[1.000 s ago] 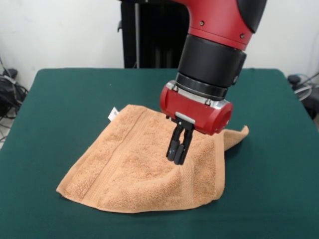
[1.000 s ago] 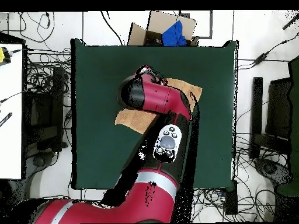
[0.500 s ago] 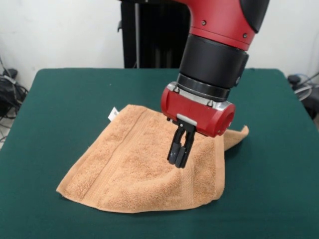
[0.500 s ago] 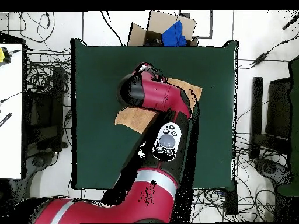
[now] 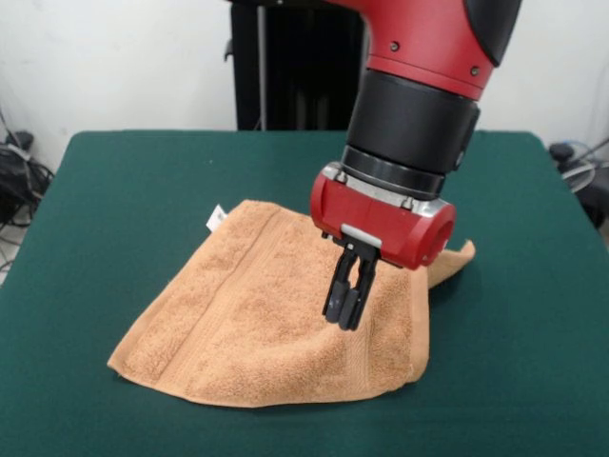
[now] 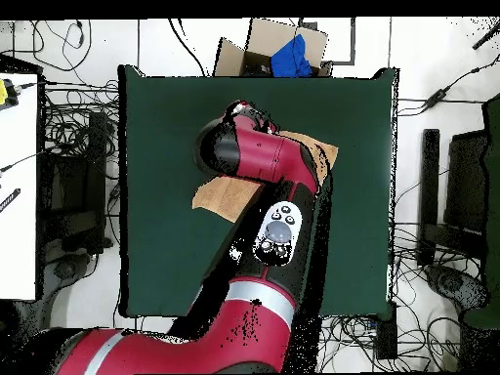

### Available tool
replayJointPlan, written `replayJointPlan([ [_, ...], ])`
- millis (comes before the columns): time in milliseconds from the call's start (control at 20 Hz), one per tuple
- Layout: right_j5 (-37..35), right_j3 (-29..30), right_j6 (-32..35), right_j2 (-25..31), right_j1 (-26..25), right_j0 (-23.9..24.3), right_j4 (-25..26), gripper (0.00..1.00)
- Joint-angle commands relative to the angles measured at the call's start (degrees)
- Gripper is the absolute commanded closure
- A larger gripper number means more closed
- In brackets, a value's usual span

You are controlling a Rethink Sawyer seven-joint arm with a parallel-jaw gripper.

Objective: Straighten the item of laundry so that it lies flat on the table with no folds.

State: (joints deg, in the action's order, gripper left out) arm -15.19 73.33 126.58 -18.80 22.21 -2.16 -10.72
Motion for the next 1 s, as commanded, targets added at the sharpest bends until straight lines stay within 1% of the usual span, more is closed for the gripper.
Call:
replayJointPlan([
  [50,0.14,0.51,8.06,1.60,-2.96,-1.29,-0.15,1.00],
  [150,0.24,0.95,7.21,2.62,-2.60,-0.49,0.25,1.00],
  [300,-0.88,0.62,8.39,1.01,-2.88,-1.80,-0.27,1.00],
  [550,-0.75,0.10,8.58,1.21,-3.42,-2.00,-0.59,1.00],
  [700,0.48,-0.34,7.85,2.09,-4.02,-1.29,-0.30,1.00],
  [1000,1.11,0.76,7.64,2.70,-3.13,-0.97,-0.03,1.00],
])
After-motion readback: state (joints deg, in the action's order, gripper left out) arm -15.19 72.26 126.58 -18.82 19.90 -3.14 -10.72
